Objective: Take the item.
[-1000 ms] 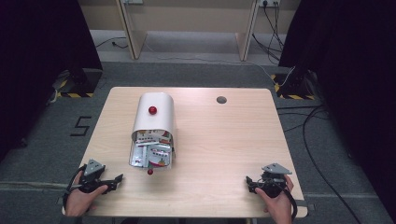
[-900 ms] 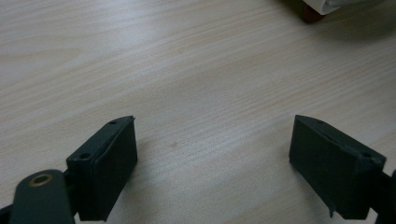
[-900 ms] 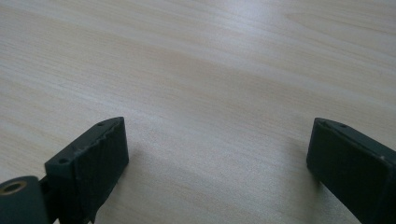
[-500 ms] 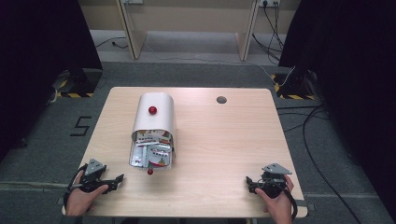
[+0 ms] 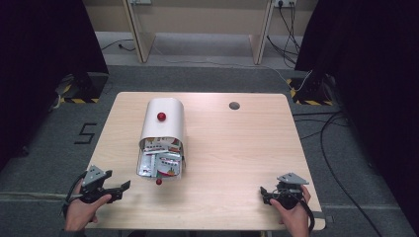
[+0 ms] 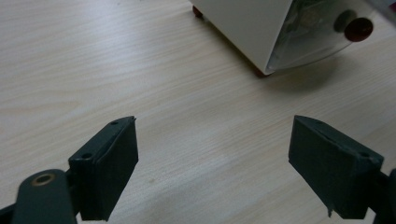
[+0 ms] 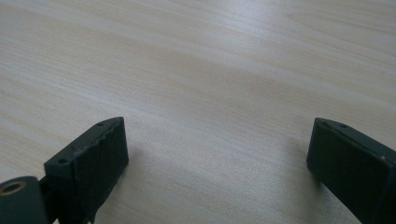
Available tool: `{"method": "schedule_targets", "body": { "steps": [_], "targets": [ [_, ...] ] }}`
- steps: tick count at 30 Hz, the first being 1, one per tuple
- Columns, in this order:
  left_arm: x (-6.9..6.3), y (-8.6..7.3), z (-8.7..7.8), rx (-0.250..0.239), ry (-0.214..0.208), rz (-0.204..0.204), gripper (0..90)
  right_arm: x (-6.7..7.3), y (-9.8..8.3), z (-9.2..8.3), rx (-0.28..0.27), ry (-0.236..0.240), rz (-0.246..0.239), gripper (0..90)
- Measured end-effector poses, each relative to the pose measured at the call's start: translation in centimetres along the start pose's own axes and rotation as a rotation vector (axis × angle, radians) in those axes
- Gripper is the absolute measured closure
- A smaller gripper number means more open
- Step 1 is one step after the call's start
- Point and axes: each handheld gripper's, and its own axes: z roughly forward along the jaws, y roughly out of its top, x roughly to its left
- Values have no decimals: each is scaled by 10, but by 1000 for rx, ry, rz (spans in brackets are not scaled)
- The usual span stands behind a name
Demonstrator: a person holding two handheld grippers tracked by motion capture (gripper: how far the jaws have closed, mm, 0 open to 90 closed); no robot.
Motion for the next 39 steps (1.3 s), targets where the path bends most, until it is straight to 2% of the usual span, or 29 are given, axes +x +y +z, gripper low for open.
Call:
{"method": "schedule_targets", "body": {
  "steps": [12,14,22,32,39],
  "targets": [
    [-4,11,-14,-54,-25,-12,154,-1,0,0,0,-2,-8,58],
    [-6,13,-17,-73,-49,-26,155,-1,0,0,0,-2,-7,58],
    [-10,19,-26,-84,-75,-22,155,-1,0,0,0,-2,-8,58],
    [-16,27,-36,-102,-86,-8,156,-1,0,0,0,-2,-8,57],
    [-18,31,-43,-131,-95,-20,156,-1,0,0,0,-2,-8,57]
  ]
}}
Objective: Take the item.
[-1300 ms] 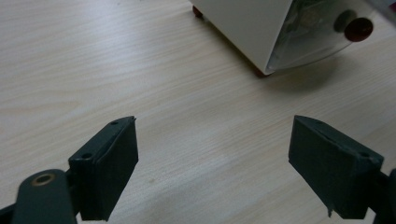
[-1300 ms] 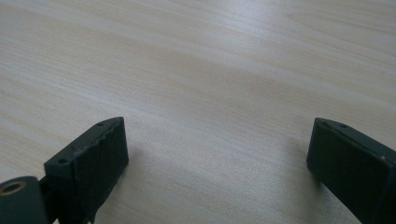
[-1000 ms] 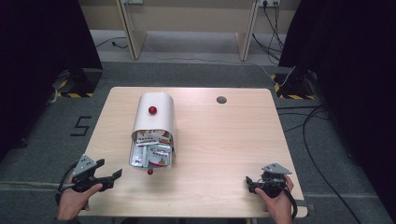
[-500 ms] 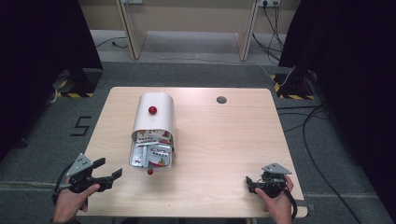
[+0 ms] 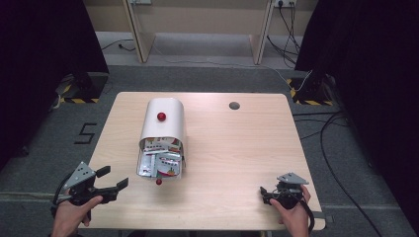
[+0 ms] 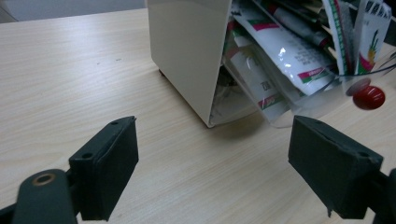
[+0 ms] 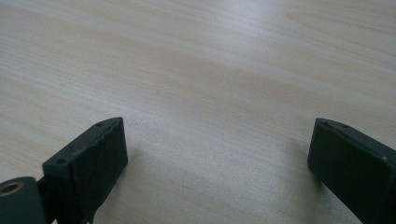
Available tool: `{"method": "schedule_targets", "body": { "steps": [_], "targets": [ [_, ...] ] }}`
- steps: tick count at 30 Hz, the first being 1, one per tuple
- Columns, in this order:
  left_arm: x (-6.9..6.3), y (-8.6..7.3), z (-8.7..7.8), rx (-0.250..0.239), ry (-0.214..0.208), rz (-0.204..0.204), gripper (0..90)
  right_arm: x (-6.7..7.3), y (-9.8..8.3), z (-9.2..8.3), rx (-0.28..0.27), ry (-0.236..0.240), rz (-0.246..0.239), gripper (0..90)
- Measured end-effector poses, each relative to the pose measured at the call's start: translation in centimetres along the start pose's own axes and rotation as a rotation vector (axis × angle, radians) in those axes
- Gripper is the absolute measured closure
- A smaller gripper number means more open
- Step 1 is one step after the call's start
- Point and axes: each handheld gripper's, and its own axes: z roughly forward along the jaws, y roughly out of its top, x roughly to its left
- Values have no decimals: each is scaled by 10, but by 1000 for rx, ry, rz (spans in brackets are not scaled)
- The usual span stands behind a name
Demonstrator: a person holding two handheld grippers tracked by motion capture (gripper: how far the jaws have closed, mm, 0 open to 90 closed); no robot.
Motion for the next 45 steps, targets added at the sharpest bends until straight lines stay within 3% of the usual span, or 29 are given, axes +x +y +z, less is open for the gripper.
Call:
{"method": "schedule_targets", "body": {
  "steps": [16,25,31,35,45],
  "targets": [
    [-4,6,-7,-17,-2,7,160,0,0,0,0,0,-1,56],
    [-13,15,-14,-35,-17,38,167,0,0,0,0,0,-1,55],
    [-18,19,-18,-71,-58,30,232,0,0,0,-1,-1,-4,55],
    [-26,26,-22,-88,-79,52,243,0,0,0,0,-1,-2,55],
    [-40,33,-21,-86,-106,78,375,0,0,0,2,0,-2,54]
  ]
}}
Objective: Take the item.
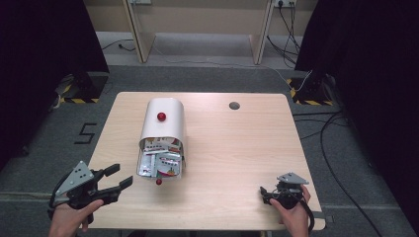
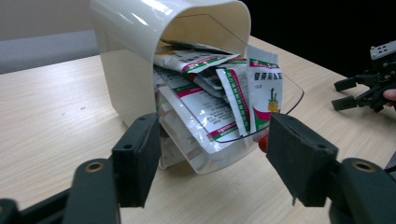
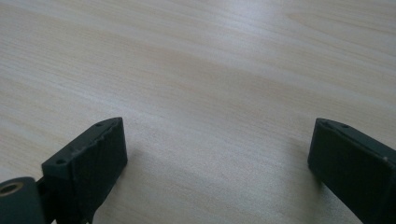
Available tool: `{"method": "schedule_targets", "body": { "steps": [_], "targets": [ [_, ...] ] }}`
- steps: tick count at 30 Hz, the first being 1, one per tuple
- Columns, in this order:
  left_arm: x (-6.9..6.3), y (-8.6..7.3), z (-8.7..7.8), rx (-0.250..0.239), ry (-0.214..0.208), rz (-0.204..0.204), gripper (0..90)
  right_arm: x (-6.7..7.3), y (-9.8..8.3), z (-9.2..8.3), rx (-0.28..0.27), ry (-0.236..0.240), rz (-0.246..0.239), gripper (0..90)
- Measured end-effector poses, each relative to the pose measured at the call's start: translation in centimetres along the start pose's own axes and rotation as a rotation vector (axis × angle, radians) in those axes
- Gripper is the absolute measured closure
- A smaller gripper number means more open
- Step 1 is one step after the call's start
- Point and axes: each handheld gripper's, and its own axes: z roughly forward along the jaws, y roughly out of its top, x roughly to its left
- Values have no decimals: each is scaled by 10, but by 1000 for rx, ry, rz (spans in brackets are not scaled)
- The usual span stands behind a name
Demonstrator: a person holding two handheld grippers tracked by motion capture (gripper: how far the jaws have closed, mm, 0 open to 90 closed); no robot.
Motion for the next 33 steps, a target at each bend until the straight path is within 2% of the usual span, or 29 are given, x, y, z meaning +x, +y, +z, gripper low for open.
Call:
{"method": "schedule_targets", "body": {
  "steps": [6,15,26,28,30,33],
  "targets": [
    [-4,5,3,4,-9,4,424,-1,0,1,-5,0,-6,52],
    [-16,17,19,16,-38,38,481,-1,1,1,-4,-2,-8,48],
    [-17,23,37,44,-50,38,507,-1,1,1,-3,-2,-7,45],
    [-18,23,38,43,-49,37,514,-1,1,1,-3,-2,-6,45],
    [-17,24,42,25,-65,17,527,-1,1,1,-2,-2,-6,45],
    [-19,25,46,35,-62,28,534,-1,1,1,-3,-2,-6,45]
  ]
}}
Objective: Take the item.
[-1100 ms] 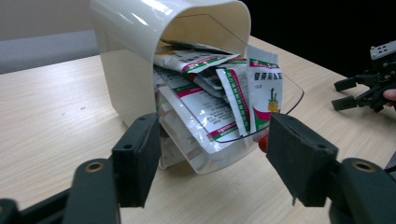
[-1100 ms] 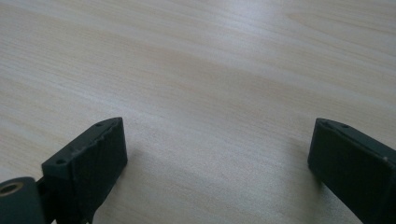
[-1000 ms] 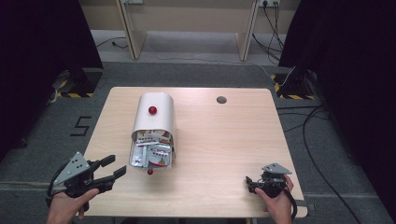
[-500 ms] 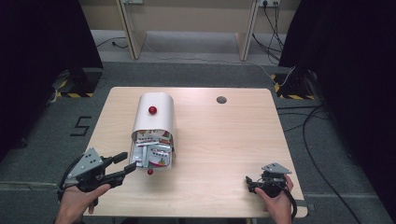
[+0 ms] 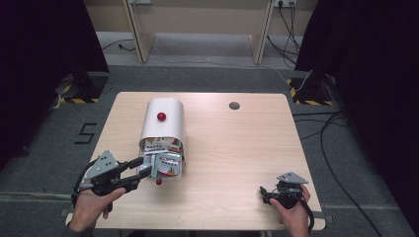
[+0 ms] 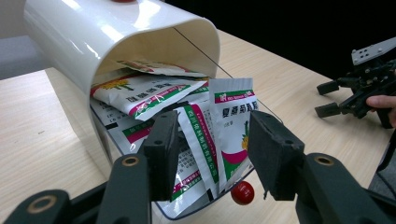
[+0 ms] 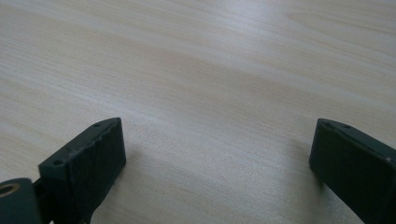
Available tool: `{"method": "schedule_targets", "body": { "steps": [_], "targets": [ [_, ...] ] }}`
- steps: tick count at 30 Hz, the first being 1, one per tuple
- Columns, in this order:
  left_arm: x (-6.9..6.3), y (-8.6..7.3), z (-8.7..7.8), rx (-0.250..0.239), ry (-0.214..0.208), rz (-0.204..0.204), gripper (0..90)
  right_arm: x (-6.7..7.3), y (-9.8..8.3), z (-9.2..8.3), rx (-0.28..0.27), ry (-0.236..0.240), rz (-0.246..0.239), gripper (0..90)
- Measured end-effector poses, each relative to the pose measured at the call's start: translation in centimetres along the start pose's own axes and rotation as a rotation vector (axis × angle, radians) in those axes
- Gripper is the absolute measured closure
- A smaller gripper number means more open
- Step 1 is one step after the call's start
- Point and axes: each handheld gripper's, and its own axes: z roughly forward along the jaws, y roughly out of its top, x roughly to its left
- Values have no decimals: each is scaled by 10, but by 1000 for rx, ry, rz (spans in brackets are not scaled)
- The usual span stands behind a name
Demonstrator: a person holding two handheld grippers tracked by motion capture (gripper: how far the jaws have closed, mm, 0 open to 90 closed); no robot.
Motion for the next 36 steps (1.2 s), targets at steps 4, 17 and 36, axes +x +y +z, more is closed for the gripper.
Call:
{"method": "schedule_targets", "body": {
  "steps": [4,17,36],
  "targets": [
    [-4,3,5,10,0,15,542,0,0,0,0,0,0,45],
    [-5,9,18,41,7,13,566,0,0,0,0,1,0,43],
    [-9,11,38,83,-31,27,623,0,0,1,3,4,7,41]
  ]
}}
